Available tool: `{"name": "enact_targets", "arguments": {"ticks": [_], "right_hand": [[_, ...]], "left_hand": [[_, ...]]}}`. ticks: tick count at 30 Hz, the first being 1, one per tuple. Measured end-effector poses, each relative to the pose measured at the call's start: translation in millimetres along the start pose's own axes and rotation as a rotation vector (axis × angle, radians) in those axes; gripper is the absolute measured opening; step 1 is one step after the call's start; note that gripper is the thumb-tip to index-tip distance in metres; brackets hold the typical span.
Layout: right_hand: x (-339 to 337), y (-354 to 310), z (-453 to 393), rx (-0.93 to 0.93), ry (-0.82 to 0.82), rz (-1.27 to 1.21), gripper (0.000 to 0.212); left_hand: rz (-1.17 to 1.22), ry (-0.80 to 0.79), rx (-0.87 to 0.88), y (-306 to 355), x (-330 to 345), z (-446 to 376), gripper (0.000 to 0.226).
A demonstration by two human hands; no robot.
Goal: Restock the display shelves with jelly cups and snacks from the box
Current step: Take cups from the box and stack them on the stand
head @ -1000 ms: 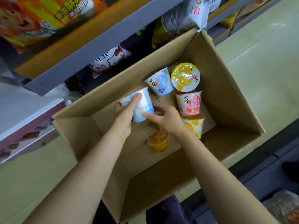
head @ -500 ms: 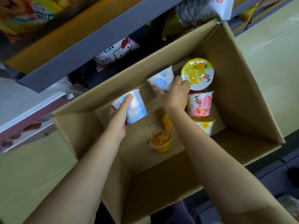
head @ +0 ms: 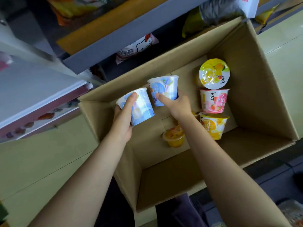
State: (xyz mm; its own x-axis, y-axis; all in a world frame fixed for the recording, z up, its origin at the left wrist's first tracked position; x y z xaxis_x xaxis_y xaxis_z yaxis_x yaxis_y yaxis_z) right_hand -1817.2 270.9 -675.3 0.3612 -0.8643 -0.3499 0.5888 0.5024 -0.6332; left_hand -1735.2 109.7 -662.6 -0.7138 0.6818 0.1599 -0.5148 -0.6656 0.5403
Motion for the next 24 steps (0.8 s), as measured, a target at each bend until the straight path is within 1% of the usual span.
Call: {"name": "enact_targets", "arguments": {"ticks": [1, 2, 4, 5, 8, 9, 12, 13, 15, 16, 17, 19, 22, 24], "right_hand": [[-1.5, -3.9, 17.2, -0.014, -0.015, -0.066, 0.026], [-2.7, -7.4, 35.2, -0.030, -0.026, -0.124, 0.026], [-8.2, -23.4, 79.1, -0.056, -0.027, -0.195, 0.036], [-11.4, -35.4, 102.8, -0.076, -0.026, -0.214, 0.035], [-15.0, -77.2, 174.1, -0.180, -0.051, -0.261, 0.025], [-14.3, -92.3, 197.9, -0.225, -0.063, -0.268, 0.027], [-4.9, -138.6, 266.6, -0.385, -0.063, -0.248, 0.043], [1.8, -155.3, 288.5, -0.439, -0.055, -0.252, 0.048], [19.1, -190.9, 333.9, -0.546, -0.032, -0.276, 0.058], [29.2, -209.1, 356.7, -0.597, -0.020, -0.282, 0.063], [40.6, -227.5, 378.2, -0.645, -0.013, -0.289, 0.067], [65.8, -263.7, 417.0, -0.726, -0.038, -0.293, 0.066], [104.7, -319.6, 470.3, -0.846, -0.092, -0.244, 0.057], [128.3, -354.3, 497.0, -0.926, -0.100, -0.179, 0.054]], "left_hand": [[-0.012, -0.028, 0.010, 5.3, 0.1, 9.0, 0.072], [-0.022, -0.045, 0.026, 11.7, 0.1, 20.5, 0.069], [-0.027, -0.064, 0.074, 29.6, -2.4, 50.8, 0.064], [-0.028, -0.089, 0.097, 40.8, -4.4, 70.2, 0.060], [-0.023, -0.195, 0.160, 77.8, -21.3, 132.1, 0.037], [-0.012, -0.215, 0.191, 91.8, -30.8, 152.9, 0.039], [0.031, -0.207, 0.297, 136.0, -65.5, 215.2, 0.078], [0.050, -0.194, 0.335, 151.2, -78.4, 235.2, 0.087], [0.086, -0.173, 0.411, 183.0, -104.1, 277.7, 0.094], [0.099, -0.172, 0.450, 199.2, -118.4, 296.8, 0.093], [0.107, -0.171, 0.492, 216.5, -133.8, 315.2, 0.090], [0.113, -0.143, 0.583, 254.0, -170.3, 345.8, 0.077], [0.091, -0.085, 0.746, 313.6, -229.9, 386.5, 0.065], [0.081, -0.036, 0.856, 350.3, -265.9, 412.4, 0.050]]}}
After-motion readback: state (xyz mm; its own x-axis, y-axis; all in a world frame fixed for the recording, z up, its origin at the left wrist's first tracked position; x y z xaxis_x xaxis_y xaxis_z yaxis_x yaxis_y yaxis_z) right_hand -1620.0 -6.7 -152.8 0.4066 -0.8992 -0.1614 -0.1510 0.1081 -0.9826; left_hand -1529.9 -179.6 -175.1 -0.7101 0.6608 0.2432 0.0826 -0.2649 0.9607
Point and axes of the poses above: each hand's wrist, its own z-axis away from the middle knuckle, its own x-axis out of the palm, y = z × x, the point moved 2 cm from there along -z, towards the middle knuckle, and after that the axes turned 5 degrees about z, right-handed, at the moved point
